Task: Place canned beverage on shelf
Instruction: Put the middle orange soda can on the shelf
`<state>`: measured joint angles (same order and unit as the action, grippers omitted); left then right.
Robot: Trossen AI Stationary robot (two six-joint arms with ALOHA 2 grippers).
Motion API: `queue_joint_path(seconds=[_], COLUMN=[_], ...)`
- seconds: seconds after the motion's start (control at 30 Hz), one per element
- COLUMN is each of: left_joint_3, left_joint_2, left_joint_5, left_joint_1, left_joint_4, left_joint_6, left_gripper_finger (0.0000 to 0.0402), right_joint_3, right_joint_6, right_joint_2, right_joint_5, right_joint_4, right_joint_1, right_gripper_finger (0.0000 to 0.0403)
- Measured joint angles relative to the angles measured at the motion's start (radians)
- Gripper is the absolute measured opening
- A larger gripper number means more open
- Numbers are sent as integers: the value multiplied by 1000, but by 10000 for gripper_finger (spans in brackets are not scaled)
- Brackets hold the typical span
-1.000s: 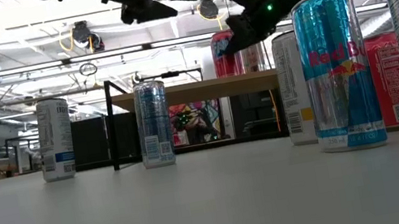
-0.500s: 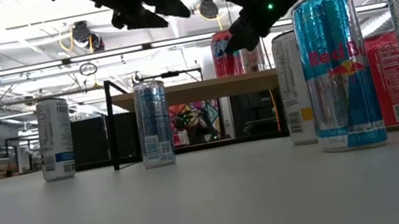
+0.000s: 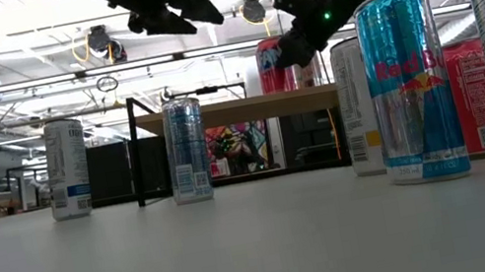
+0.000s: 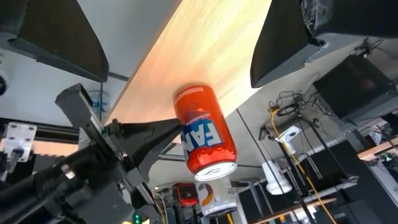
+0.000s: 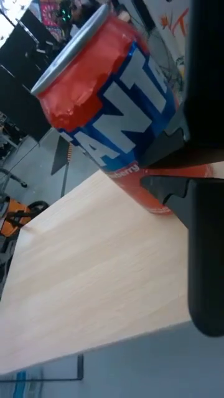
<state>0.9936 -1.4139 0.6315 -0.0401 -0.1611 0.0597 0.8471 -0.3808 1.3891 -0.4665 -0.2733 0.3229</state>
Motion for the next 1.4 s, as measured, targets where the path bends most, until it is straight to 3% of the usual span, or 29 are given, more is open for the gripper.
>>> queue_joint_path(seconds=[0.43,0.83,1.03,1.3,1.4], left_joint_3=[0,0,0,0,0], left_joint_2=[0,9,13,26,26], left_joint_5=[2,35,108,112,29], left_joint_1=[-6,23,-5,-82,-93], left_joint_4=[-1,97,96,61,61], left_joint_6=[-2,-31,-21,-62,-137], left_gripper_finger=[392,392,392,392,392], right_joint_3=[0,-1,-1,-1,-1], right_joint_6=[2,-2,-13,165,180], right_joint_2=[0,-3,-5,-6,-12], right_joint_5=[104,106,106,106,105], right_joint_4=[-59,-11,8,52,76], right_joint_1=[72,23,20,-21,-53], right_gripper_finger=[0,0,0,0,0])
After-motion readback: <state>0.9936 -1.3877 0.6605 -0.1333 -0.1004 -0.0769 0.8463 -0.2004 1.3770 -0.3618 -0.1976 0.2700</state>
